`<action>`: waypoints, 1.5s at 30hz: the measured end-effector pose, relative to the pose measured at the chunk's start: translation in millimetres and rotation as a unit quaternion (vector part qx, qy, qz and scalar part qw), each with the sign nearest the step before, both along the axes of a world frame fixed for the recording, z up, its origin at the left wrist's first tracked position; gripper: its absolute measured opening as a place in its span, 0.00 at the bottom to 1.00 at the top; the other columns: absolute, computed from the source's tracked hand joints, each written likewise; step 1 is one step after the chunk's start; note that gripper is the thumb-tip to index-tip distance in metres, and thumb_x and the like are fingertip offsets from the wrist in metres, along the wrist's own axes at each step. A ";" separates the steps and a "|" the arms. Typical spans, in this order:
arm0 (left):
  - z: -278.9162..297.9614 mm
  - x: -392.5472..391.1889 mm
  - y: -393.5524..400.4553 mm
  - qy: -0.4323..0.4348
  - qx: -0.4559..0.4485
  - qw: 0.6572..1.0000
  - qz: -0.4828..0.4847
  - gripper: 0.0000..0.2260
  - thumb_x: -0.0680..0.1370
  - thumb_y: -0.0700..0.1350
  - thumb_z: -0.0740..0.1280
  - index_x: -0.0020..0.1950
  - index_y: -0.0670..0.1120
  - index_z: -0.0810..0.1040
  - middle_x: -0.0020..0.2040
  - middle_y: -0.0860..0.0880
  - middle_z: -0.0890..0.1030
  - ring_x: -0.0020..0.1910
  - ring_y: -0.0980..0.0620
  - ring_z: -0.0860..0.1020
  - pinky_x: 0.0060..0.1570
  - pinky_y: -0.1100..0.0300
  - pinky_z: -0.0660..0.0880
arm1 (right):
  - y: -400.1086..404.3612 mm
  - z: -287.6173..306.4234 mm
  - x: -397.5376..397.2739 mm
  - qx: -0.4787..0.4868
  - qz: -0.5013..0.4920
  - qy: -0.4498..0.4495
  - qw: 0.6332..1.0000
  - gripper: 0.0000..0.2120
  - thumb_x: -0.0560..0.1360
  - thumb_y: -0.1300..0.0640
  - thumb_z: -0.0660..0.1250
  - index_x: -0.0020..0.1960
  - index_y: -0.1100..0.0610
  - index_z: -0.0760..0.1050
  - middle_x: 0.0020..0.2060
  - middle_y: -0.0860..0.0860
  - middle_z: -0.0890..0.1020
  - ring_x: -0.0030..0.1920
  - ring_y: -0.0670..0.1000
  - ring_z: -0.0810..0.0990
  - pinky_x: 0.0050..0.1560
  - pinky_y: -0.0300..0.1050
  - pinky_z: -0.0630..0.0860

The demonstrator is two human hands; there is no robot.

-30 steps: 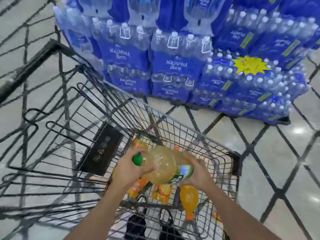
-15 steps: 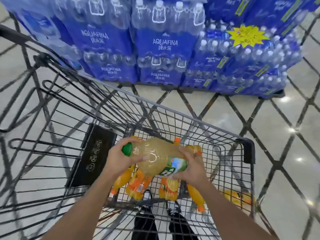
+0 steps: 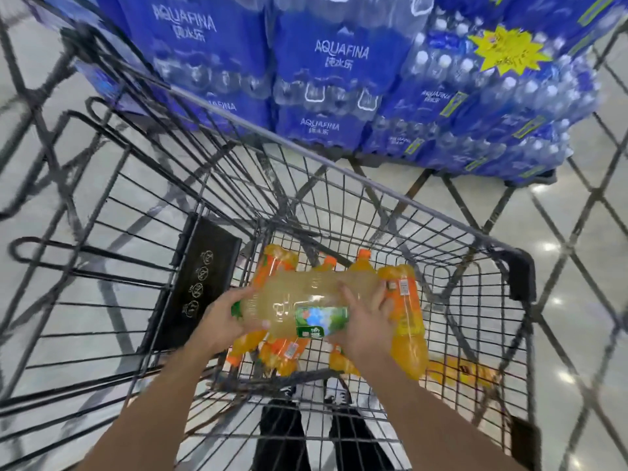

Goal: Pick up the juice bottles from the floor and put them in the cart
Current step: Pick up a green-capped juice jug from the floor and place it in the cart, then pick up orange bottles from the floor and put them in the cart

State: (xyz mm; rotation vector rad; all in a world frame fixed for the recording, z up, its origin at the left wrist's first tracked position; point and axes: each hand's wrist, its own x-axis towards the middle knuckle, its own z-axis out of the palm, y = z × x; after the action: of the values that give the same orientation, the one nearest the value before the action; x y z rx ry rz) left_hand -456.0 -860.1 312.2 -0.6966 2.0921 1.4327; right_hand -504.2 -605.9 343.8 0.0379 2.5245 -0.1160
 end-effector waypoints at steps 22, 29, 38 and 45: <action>184.2 -102.9 171.6 0.255 -0.224 0.857 -0.387 0.48 0.60 0.83 0.53 0.77 0.63 0.58 0.78 0.53 0.64 0.78 0.49 0.60 0.76 0.49 0.57 | 168.6 158.1 -9.7 -0.213 -0.169 0.169 0.947 0.52 0.57 0.14 0.57 0.77 0.33 0.57 0.81 0.49 0.58 0.79 0.58 0.59 0.72 0.60 0.68; 293.7 -90.9 384.4 0.390 -0.187 0.759 -0.486 0.50 0.60 0.84 0.52 0.74 0.56 0.69 0.73 0.52 0.72 0.72 0.49 0.69 0.70 0.50 0.66 | 351.3 250.5 77.0 -0.202 -0.307 0.290 0.884 0.45 0.62 0.19 0.64 0.74 0.28 0.54 0.79 0.47 0.61 0.79 0.50 0.59 0.76 0.51 0.62; 378.5 27.1 663.7 0.485 -0.135 0.634 -0.586 0.46 0.63 0.81 0.57 0.76 0.60 0.64 0.75 0.54 0.69 0.75 0.52 0.65 0.73 0.52 0.61 | 603.2 341.4 311.2 -0.083 -0.457 0.393 0.793 0.47 0.66 0.23 0.67 0.79 0.35 0.54 0.81 0.47 0.58 0.80 0.53 0.56 0.75 0.59 0.65; 427.5 148.4 839.5 0.540 -0.060 0.528 -0.653 0.41 0.69 0.75 0.63 0.78 0.59 0.61 0.77 0.53 0.65 0.76 0.51 0.61 0.74 0.47 0.60 | 707.1 384.7 488.9 0.023 -0.538 0.442 0.717 0.44 0.69 0.23 0.63 0.80 0.35 0.53 0.80 0.46 0.59 0.79 0.52 0.56 0.75 0.59 0.64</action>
State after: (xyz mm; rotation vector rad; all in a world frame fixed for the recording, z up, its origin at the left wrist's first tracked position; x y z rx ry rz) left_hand -307.6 -20.6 739.7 1.9410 2.2655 0.6256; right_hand -15.3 101.2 728.5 1.8866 2.9967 -0.6581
